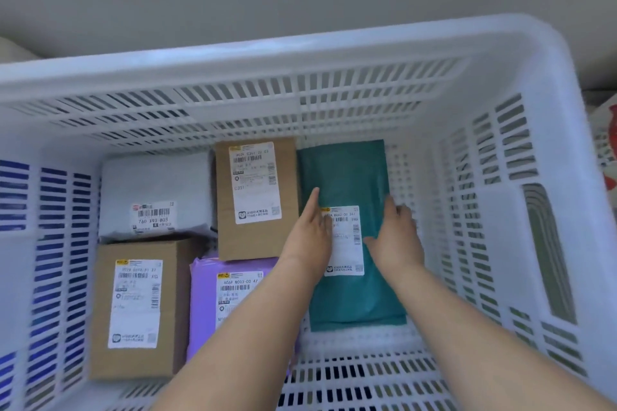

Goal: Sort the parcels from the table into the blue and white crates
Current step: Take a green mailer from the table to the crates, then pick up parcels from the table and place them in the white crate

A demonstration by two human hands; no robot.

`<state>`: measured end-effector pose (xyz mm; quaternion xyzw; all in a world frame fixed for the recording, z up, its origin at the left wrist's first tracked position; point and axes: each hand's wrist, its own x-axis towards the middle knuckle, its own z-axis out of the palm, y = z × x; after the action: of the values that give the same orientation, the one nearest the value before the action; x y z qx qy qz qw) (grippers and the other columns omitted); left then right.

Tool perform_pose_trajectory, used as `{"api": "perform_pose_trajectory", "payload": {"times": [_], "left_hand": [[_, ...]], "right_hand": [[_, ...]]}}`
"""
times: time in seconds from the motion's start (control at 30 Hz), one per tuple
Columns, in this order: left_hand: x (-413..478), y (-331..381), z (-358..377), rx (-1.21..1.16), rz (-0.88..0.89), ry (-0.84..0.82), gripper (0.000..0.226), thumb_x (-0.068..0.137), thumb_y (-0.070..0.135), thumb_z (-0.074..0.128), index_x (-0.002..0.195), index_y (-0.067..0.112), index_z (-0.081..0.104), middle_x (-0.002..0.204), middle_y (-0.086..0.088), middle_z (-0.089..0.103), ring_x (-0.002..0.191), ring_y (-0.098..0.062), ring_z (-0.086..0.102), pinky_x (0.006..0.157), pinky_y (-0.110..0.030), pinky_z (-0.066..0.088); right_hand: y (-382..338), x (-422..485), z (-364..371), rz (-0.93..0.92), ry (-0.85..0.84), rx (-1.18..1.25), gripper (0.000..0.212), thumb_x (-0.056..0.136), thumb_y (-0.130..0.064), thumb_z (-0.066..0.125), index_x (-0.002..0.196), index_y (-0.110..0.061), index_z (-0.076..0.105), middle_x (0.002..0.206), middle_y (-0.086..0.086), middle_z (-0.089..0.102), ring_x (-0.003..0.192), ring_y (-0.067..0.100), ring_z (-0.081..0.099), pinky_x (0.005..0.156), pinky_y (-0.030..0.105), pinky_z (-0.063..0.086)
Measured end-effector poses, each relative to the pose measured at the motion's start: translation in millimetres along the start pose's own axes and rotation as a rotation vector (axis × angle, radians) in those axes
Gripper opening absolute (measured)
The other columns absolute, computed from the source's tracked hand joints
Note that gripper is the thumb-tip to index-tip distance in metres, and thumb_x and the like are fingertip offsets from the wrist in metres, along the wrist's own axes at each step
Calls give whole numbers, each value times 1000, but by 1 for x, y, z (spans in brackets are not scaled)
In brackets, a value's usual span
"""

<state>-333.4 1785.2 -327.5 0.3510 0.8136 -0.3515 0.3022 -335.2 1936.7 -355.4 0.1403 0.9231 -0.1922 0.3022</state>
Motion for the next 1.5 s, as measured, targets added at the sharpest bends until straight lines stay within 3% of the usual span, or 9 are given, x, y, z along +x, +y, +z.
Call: {"api": "perform_pose_trajectory", "payload": {"times": [0.13, 0.3, 0.47, 0.63, 0.77, 0.93, 1.07, 1.27, 1.5], "left_hand": [[2, 9, 3, 36, -14, -6, 73, 103, 48, 31, 157, 3, 10, 163, -20, 16, 149, -46, 13, 104, -72, -21], [13, 18, 10, -4, -24, -27, 70, 104, 47, 32, 158, 6, 16, 164, -20, 13, 149, -46, 12, 113, -68, -9], [18, 18, 5, -53, -28, -50, 62, 103, 49, 34, 154, 15, 32, 163, -13, 23, 149, -39, 17, 115, -67, -3], [-11, 1, -7, -193, -109, 14, 64, 101, 46, 38, 154, 12, 31, 161, -19, 22, 150, -42, 12, 118, -62, -1], [-62, -20, -12, -362, -202, 183, 62, 96, 34, 47, 151, 9, 35, 160, -21, 23, 150, -39, 9, 119, -61, -2], [-142, -46, -13, -588, -319, 208, 62, 93, 25, 53, 150, 9, 33, 160, -16, 21, 151, -35, 6, 120, -58, -7], [-204, -61, -12, -724, -459, 206, 58, 95, 23, 51, 150, 12, 35, 162, -12, 22, 152, -32, 8, 121, -58, -7], [-290, -73, 8, -989, -780, 368, 42, 95, 18, 47, 138, 18, 49, 151, -4, 40, 145, -25, 25, 122, -51, -3], [-414, -78, 76, -1071, -1207, 457, 38, 97, 16, 42, 134, 19, 48, 145, 0, 40, 139, -21, 30, 122, -46, -1]], "right_hand": [[3, -1, 3, -284, -103, -376, 101, 91, -23, 66, 157, -32, -10, 165, 6, -11, 153, 26, 2, 117, 37, 30], [1, 0, 20, -263, -150, -382, 106, 91, -8, 62, 154, -37, -19, 163, 0, -25, 153, 24, -6, 93, 30, 51], [-2, -1, 16, -254, -131, -372, 105, 88, -12, 68, 156, -37, -8, 164, 1, -16, 153, 23, 0, 92, 32, 52], [-14, -8, -3, -202, -207, -354, 99, 86, -9, 67, 158, -33, 3, 165, 5, -9, 152, 25, 8, 108, 38, 39], [-28, -42, -20, -155, -74, -254, 80, 91, -10, 56, 158, -26, 14, 165, 10, 5, 150, 28, 15, 111, 40, 34], [-58, -100, -46, -134, 39, -103, 69, 95, -14, 51, 156, -23, 20, 158, 6, 23, 139, 26, 33, 101, 42, 45], [-99, -140, -68, -260, 47, -123, 60, 97, -14, 49, 153, -21, 29, 156, 4, 27, 138, 24, 36, 99, 41, 46], [-180, -190, -90, -559, 28, -158, 40, 98, -21, 49, 138, -22, 50, 145, 0, 43, 121, 22, 54, 91, 37, 49], [-291, -269, -75, -886, 45, -211, 39, 98, -17, 49, 137, -20, 52, 141, 1, 47, 127, 20, 49, 94, 36, 45]]}}
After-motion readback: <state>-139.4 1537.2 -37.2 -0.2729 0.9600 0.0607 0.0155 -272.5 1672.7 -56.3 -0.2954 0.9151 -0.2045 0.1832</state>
